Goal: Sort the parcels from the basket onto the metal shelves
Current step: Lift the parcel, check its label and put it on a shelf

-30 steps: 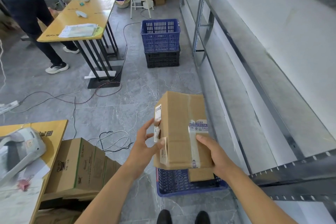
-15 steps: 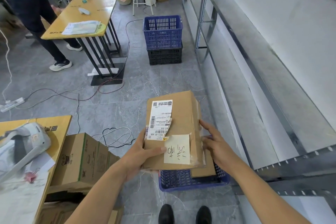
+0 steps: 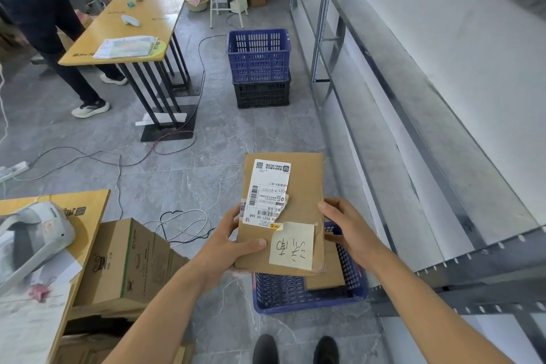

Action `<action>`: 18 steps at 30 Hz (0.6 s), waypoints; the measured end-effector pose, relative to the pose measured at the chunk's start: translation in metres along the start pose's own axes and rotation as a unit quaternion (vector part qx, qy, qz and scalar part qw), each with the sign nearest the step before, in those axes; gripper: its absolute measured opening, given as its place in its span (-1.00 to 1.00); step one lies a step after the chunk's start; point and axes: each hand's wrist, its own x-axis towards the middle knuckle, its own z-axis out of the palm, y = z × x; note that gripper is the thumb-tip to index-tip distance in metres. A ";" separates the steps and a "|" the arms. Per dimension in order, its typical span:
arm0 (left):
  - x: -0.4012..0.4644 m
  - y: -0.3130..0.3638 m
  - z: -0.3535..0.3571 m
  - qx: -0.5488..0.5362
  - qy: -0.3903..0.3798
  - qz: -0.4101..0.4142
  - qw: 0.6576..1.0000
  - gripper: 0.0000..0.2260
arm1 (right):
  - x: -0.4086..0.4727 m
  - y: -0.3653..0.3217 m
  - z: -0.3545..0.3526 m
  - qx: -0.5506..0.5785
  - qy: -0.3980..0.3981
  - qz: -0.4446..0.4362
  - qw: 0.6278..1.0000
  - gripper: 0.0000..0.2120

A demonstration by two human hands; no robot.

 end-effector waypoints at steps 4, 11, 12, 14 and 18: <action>-0.001 0.001 -0.001 0.008 -0.006 0.011 1.000 -0.20 | -0.001 -0.010 0.000 -0.004 0.028 -0.024 0.999 0.09; -0.004 0.010 -0.013 0.073 -0.032 0.013 0.997 -0.20 | -0.001 -0.023 -0.010 -0.027 -0.013 -0.014 0.999 -0.24; -0.004 0.012 -0.014 0.087 -0.035 0.012 0.996 -0.21 | 0.000 -0.023 -0.011 -0.014 -0.007 -0.008 1.000 -0.37; -0.004 0.015 -0.015 0.114 -0.024 0.012 0.993 -0.27 | 0.000 -0.020 -0.013 0.012 0.010 0.007 1.000 -0.41; 0.001 0.020 -0.013 0.078 0.062 0.046 0.994 -0.49 | -0.001 -0.016 -0.015 0.030 0.020 0.017 0.999 -0.35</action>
